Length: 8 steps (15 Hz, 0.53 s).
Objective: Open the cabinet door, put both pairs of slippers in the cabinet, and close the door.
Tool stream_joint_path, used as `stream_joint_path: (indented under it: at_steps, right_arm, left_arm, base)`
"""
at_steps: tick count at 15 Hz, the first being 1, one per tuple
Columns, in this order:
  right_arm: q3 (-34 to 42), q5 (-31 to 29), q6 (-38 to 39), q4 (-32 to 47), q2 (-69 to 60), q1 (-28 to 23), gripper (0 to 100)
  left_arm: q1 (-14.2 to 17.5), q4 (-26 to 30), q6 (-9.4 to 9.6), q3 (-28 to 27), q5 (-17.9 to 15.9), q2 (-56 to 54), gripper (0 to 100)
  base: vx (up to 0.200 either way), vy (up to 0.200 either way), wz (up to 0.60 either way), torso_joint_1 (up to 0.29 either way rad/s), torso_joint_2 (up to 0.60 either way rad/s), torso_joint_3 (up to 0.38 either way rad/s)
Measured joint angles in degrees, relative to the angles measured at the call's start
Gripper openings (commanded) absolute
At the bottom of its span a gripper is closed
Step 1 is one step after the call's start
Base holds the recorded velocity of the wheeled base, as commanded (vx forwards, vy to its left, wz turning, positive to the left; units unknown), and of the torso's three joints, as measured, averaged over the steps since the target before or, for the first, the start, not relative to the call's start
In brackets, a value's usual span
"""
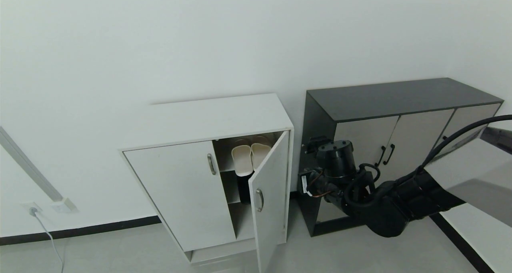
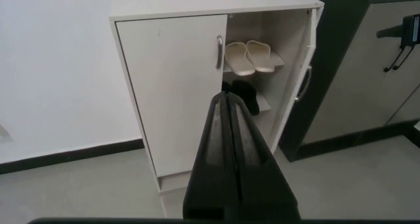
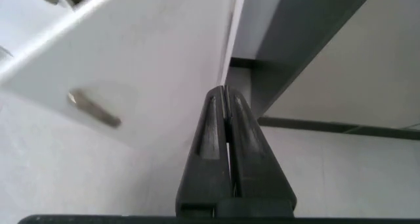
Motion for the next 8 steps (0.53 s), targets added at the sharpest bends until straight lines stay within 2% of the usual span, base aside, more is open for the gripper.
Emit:
stream_joint_path:
  at_steps: [5, 8]
  right_arm:
    - [1.4, 2.6, 0.2, -0.1, -0.8, 1.2, 0]
    - [3.1, 3.6, -0.1, -4.3, -1.1, 1.2, 0]
  left_arm:
    - [0.0, 0.0, -0.02, 0.0, 0.0, 0.0, 0]
    - [0.0, 0.0, -0.02, 0.0, 0.0, 0.0, 0]
  base:
    - [0.0, 0.0, 0.6, 0.004, 0.0, 0.003]
    - [0.0, 0.0, 0.0, 0.0, 0.0, 0.0]
